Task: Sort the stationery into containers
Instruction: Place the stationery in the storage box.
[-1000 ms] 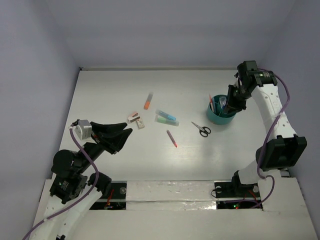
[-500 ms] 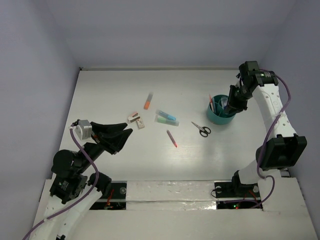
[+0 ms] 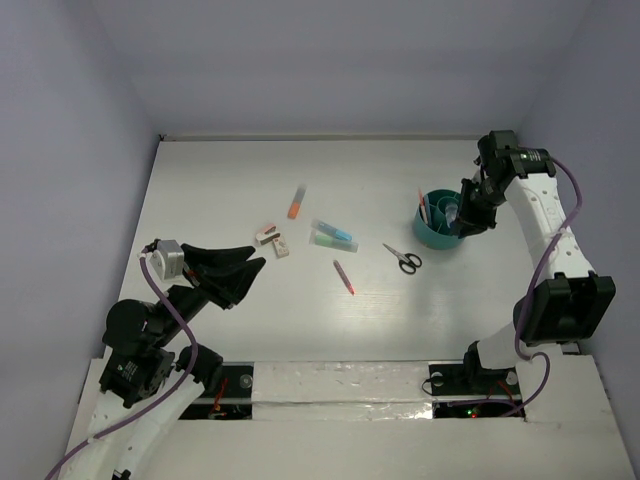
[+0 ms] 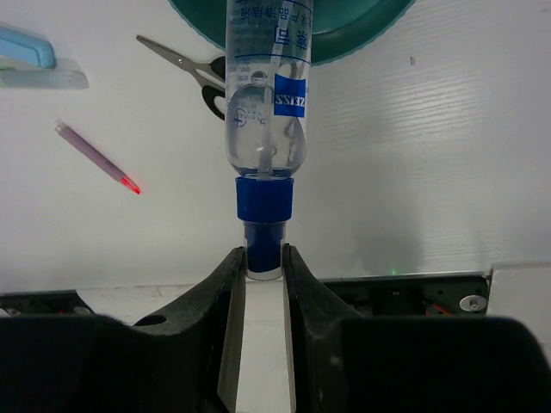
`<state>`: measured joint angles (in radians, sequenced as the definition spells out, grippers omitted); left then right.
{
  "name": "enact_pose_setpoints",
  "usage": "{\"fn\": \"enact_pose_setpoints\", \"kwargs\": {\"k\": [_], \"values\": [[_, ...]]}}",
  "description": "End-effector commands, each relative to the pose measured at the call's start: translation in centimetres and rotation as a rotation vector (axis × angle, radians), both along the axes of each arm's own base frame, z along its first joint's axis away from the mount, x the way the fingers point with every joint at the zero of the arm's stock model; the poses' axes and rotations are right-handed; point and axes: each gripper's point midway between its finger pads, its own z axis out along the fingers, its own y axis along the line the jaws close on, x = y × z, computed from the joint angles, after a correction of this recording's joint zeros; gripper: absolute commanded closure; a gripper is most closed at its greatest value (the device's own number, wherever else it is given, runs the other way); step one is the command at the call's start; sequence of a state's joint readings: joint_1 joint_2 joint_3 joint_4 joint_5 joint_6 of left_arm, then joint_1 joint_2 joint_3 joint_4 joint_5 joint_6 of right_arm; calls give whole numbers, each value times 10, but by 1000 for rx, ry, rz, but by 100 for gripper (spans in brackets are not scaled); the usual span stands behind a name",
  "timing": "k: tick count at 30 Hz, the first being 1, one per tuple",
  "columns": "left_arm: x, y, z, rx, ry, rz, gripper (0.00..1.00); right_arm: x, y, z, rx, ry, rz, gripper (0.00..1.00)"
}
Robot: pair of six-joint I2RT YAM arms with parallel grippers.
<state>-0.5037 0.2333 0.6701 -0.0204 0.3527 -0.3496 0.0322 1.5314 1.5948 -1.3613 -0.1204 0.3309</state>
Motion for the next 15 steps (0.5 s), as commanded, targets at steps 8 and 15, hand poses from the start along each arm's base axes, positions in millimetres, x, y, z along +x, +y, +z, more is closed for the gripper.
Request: {"fn": "enact_pose_setpoints", "kwargs": {"k": [8,15], "values": [[-6,1,19,-20,-50,-10,66,2,-8,4,-33,26,-25,89],[-5,1,18,-21,-46,-8,66,13,-5,4,-19,21,-18,87]]}}
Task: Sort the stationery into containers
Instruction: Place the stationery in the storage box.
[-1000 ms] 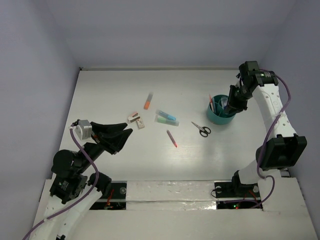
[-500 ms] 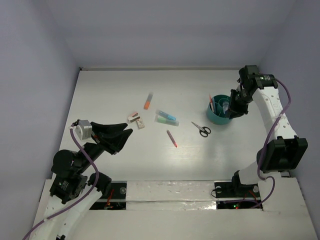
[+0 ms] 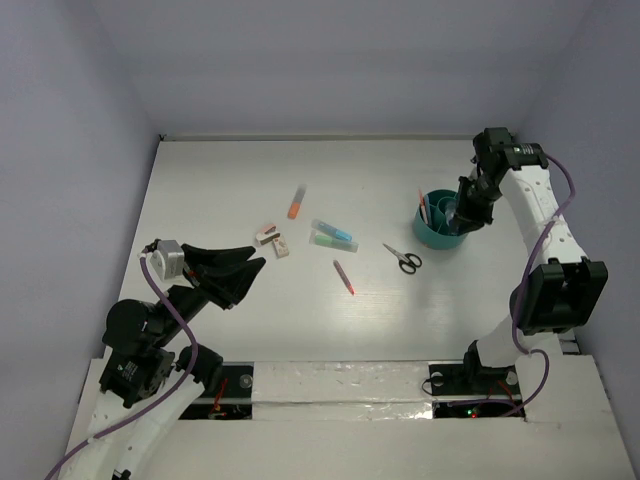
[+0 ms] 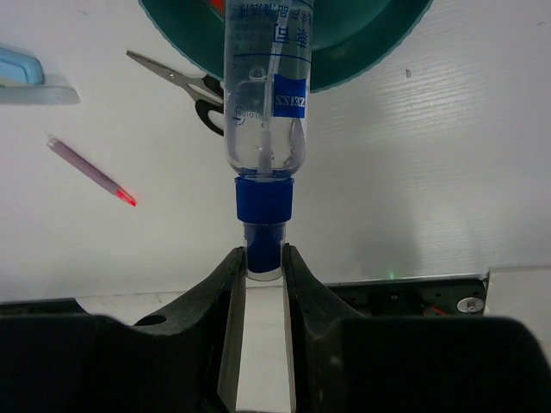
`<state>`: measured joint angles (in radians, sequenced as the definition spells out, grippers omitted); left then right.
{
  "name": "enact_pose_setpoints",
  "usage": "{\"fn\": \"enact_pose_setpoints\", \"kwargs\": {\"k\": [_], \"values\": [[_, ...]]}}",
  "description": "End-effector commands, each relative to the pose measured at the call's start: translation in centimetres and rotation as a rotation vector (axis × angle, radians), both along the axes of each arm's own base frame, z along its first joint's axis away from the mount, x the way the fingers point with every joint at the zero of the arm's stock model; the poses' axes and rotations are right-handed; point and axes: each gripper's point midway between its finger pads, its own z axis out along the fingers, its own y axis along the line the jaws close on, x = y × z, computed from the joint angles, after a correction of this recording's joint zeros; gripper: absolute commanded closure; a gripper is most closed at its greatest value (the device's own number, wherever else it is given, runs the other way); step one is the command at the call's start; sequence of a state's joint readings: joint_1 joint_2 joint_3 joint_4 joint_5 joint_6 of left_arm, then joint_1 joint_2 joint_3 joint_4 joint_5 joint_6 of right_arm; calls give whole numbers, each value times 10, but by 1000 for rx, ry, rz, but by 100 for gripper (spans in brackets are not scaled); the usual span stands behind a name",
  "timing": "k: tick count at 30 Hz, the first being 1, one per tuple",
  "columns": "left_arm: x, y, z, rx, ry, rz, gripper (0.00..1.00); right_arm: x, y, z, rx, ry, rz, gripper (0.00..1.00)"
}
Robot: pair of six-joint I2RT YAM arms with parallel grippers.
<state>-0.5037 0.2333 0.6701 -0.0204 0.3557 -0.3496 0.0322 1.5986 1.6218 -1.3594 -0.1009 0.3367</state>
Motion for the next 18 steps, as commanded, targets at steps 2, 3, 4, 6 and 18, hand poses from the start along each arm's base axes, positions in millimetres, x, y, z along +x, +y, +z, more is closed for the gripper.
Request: {"fn": "enact_pose_setpoints", "kwargs": {"k": [2,3,4,6,18], "values": [[-4,1,18,-20,-43,-5,67,5,-2,17,-1,-23,-11,83],[-4,1,17,-18,-42,-8,67,8,-3,20,-2,-36,-12,80],[-4,1,17,-19,-42,-6,67,10,-3,22,-3,-44,-14,79],[-3,0,17,-19,-40,-8,67,15,-5,24,-15,-57,-29,78],[0,-3,12,-10,-24,-18,67,30,-3,26,-3,-78,-15,87]]}}
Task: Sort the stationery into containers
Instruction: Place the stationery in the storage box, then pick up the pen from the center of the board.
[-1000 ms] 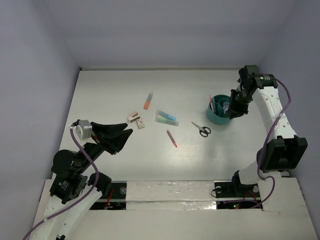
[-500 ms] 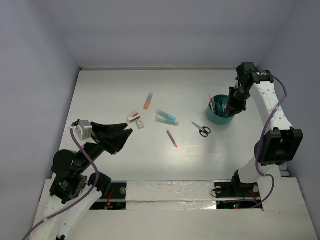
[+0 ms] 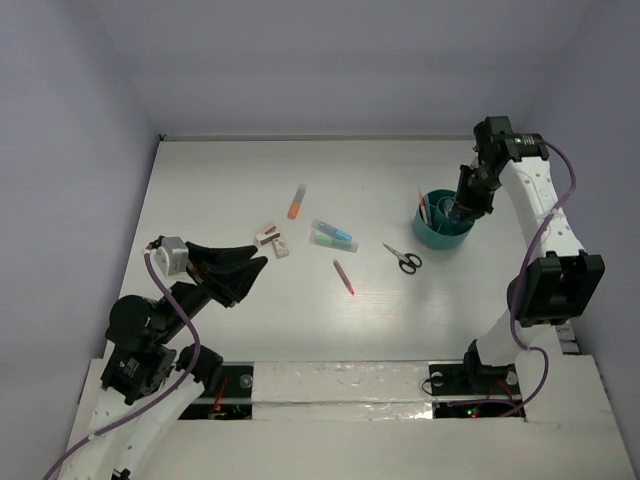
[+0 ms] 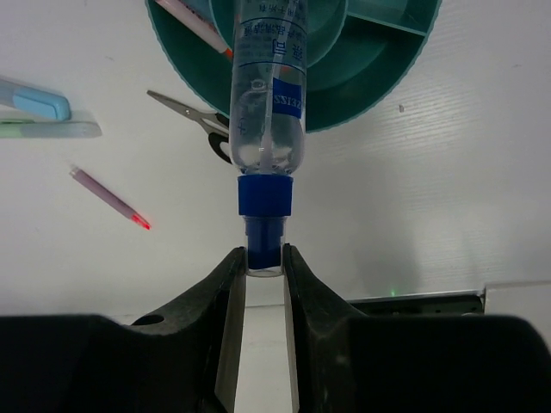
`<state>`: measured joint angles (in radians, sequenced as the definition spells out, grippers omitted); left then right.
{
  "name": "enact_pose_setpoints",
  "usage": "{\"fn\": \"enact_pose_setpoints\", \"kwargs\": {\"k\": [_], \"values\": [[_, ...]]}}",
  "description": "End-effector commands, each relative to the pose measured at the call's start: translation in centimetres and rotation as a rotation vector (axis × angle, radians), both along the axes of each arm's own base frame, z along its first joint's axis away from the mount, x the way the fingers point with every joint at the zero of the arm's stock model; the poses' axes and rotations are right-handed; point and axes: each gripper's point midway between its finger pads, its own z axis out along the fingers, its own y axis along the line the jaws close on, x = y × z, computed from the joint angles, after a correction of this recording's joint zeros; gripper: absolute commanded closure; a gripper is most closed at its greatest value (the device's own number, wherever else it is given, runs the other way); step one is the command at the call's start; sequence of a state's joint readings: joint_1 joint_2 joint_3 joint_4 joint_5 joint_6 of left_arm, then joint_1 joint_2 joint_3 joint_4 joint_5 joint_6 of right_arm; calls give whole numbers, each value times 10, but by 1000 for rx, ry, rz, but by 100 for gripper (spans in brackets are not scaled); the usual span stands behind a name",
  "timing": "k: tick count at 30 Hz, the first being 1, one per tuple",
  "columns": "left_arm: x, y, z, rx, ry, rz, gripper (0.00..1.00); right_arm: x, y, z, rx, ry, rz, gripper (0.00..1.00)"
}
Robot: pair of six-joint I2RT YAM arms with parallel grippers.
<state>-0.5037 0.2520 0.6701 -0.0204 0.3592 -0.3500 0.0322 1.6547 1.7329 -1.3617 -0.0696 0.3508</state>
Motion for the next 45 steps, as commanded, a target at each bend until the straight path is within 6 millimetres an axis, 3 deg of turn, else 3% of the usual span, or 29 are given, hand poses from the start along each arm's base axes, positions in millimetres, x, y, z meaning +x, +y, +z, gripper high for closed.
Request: {"fn": "enact_pose_setpoints", "kwargs": {"k": [1,7,14,18,21,22,25,28,34,36,37,39,40,41,42,44,45], "values": [[-4,-1,16,-18,-39,-18,67,3,-1,17,9,-41,7,87],[-3,0,16,-21,-40,-14,67,-6,-1,26,6,-69,21,89],[-3,0,15,-20,-39,-12,67,-7,-3,3,-4,0,19,87],[-3,-1,15,-19,-35,-16,67,0,-3,3,-3,-6,18,86],[-2,-1,15,-17,-35,-15,67,6,-3,7,-7,-17,15,80],[-2,-1,14,-17,-34,-15,67,8,-4,8,-11,-24,14,71],[-1,-2,14,-14,-30,-15,67,13,-5,14,-17,-52,13,56],[0,-2,13,-14,-28,-15,67,18,-6,18,-21,-78,11,47],[2,-4,10,-9,-18,-18,67,36,-3,39,-5,-212,4,42],[4,-3,9,-6,-13,-9,67,38,2,58,26,-286,14,47],[5,-3,9,-5,-11,-9,67,43,5,68,40,-337,22,64],[7,-4,7,1,-4,-4,67,40,30,77,66,-385,88,83],[9,-4,6,4,1,-1,67,40,41,90,73,-453,119,100],[10,-4,6,4,5,0,69,38,52,91,69,-478,148,100],[12,-4,5,5,11,10,70,28,81,79,81,-465,219,100],[16,-4,2,9,25,18,78,28,110,82,99,-543,278,100],[18,-3,1,8,32,33,81,16,135,61,120,-516,340,100]]}}
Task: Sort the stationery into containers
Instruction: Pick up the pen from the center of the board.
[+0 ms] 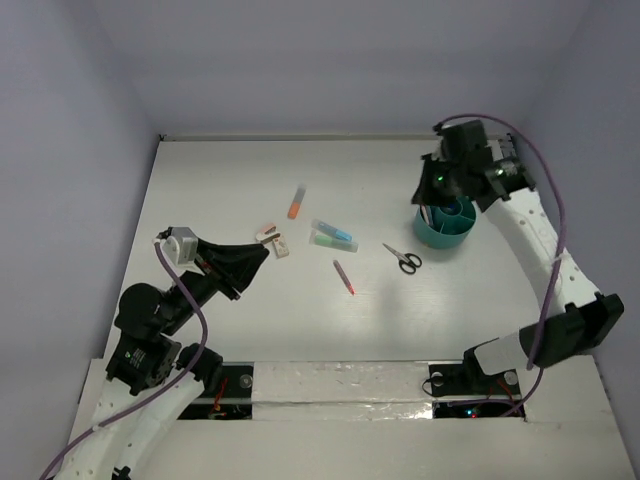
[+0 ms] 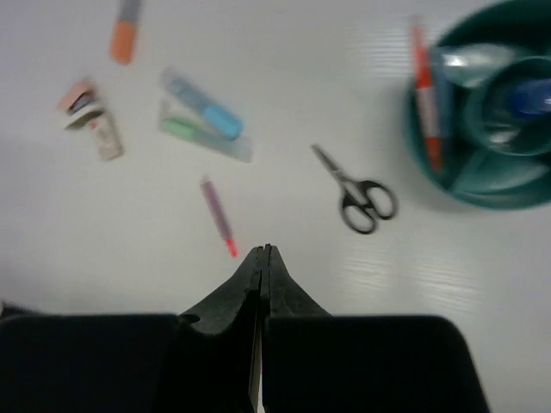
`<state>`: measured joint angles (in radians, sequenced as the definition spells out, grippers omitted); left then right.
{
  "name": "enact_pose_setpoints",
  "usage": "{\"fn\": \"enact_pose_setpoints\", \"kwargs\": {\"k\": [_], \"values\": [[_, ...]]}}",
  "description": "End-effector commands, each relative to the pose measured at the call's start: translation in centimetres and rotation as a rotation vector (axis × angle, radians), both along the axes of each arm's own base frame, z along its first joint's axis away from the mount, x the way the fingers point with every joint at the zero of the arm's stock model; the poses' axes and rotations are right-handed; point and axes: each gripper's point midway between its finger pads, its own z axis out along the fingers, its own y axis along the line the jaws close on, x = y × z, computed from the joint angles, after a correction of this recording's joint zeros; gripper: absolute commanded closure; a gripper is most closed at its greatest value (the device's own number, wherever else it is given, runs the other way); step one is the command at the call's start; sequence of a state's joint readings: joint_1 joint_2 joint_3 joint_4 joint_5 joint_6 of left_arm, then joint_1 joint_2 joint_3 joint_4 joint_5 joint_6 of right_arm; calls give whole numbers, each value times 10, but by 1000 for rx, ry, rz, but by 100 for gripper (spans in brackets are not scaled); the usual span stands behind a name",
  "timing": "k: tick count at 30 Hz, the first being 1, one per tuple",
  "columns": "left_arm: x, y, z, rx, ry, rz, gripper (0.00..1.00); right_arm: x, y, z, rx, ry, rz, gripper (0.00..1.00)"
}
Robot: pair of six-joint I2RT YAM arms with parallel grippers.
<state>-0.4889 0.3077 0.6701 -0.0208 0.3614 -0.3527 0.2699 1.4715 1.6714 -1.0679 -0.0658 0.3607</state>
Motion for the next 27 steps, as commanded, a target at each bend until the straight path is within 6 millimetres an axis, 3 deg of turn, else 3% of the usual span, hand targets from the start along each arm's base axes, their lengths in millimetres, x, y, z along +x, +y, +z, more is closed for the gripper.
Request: {"fn": "enact_pose_setpoints", "kwargs": {"k": [1,3,4,7,11,14,18,19,23,27], "values": [[6,3,11,-16,-14,30,85,2,70,-1,70,-159,159,100],[13,5,9,-17,0,63,97,-4,95,-15,84,-174,230,100],[16,6,8,-16,4,75,100,-11,120,-25,95,-188,300,100],[24,9,-1,-3,51,115,100,-22,160,-43,101,-211,404,100],[34,14,-8,2,85,163,100,-34,185,-79,69,-187,463,100],[41,14,-15,14,116,188,100,-36,187,-102,32,-171,469,99],[50,7,-29,34,172,180,100,-41,165,-141,-39,-143,417,95],[51,2,-33,37,189,155,100,-41,164,-142,-39,-152,418,100],[59,-25,-54,56,275,41,100,-50,160,-157,-62,-118,463,100],[80,-15,-60,110,307,152,100,-47,168,-165,-53,-126,490,100]]}}
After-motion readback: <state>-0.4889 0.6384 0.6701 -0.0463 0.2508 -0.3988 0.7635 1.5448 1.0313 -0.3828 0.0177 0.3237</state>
